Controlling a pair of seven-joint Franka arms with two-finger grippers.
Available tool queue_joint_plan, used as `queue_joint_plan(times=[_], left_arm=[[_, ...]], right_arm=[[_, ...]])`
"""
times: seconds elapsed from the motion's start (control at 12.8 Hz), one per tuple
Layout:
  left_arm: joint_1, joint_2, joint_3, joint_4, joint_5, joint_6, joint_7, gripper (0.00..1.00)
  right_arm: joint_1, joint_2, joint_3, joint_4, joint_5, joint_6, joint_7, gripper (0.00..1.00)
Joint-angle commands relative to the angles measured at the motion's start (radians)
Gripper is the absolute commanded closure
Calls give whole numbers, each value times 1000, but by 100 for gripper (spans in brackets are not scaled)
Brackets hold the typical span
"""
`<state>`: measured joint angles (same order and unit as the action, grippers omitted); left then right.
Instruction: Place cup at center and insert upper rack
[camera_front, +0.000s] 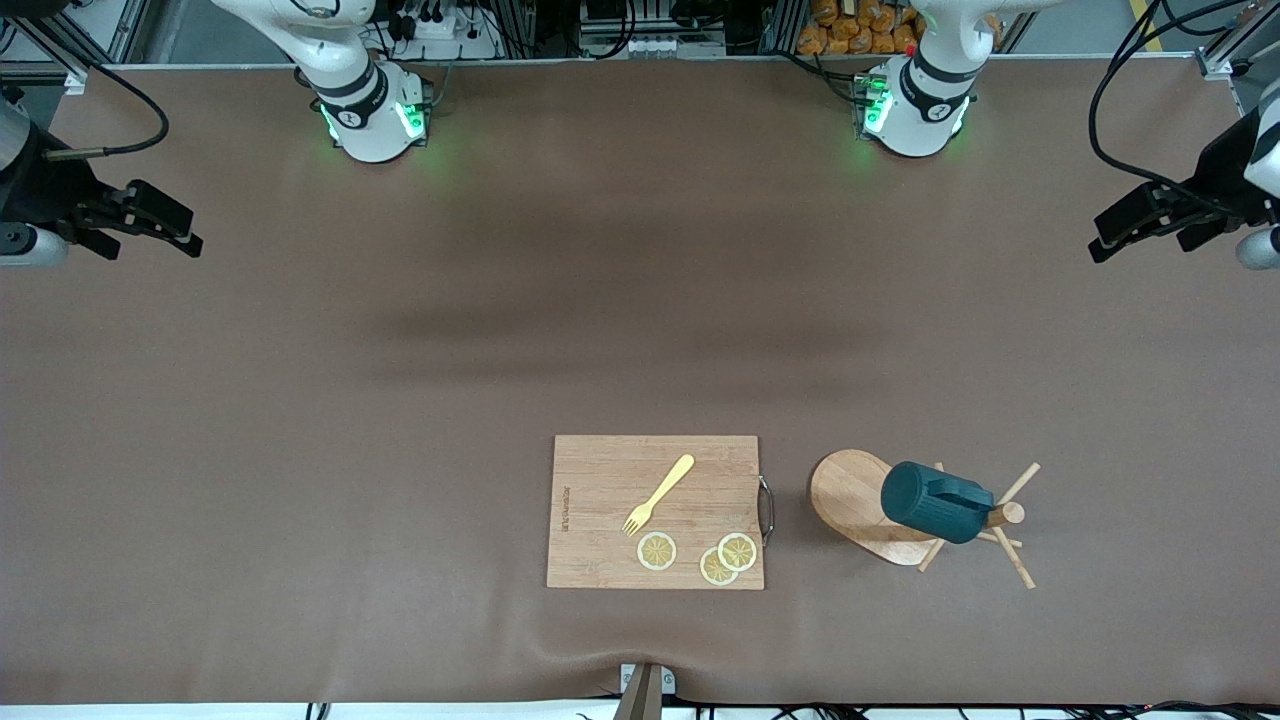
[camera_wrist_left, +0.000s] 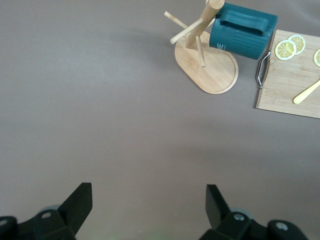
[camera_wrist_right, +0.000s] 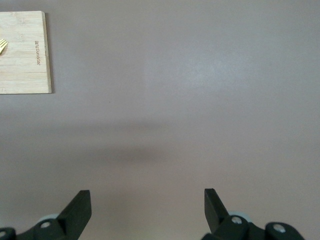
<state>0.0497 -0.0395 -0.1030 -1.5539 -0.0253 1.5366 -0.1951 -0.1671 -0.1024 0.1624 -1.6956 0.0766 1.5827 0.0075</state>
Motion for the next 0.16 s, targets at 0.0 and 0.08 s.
queue_joint_plan(times=[0.0,0.08], left_arm=[[3,-2,-7,25,54,-27,2,0],[3,-2,-7,25,58,-29,0,0]], right_arm=[[-6,-16,0,-6,15,-7,-7,0],[-6,-16,0,-6,15,-7,-9,0]])
